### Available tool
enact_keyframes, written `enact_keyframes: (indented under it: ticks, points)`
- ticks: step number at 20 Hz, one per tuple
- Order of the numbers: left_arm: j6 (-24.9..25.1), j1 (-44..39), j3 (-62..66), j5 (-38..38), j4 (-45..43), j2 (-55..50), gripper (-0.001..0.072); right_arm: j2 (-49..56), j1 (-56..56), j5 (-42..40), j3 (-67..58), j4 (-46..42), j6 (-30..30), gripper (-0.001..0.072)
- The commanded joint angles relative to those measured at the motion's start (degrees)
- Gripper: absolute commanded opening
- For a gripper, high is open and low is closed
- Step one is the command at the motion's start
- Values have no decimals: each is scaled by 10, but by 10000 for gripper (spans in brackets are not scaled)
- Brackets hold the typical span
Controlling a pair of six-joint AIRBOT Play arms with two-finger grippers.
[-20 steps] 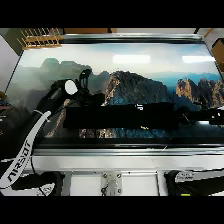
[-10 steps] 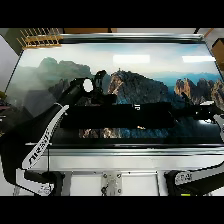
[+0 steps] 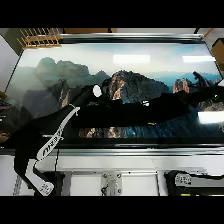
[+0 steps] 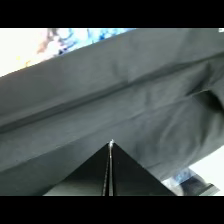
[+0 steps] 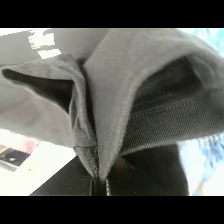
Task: Fold the clothes and pants, and hang the long-sleeved shirts on hangers.
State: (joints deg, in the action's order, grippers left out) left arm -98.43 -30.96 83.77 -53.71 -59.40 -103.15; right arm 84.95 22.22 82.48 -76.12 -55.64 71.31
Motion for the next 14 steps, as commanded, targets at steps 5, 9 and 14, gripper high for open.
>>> enact_keyframes:
  ticks: [5, 9, 14]
  points:
    - [24, -46, 1, 62, 54, -33, 5, -51, -138, 104, -182, -95, 147, 13]
    - [26, -66, 1, 92, 55, -38, 5, -51, -211, 106, -224, -102, 173, 13]
    - [26, -92, 1, 108, 55, -48, 5, -51, -264, 104, -241, -102, 191, 13]
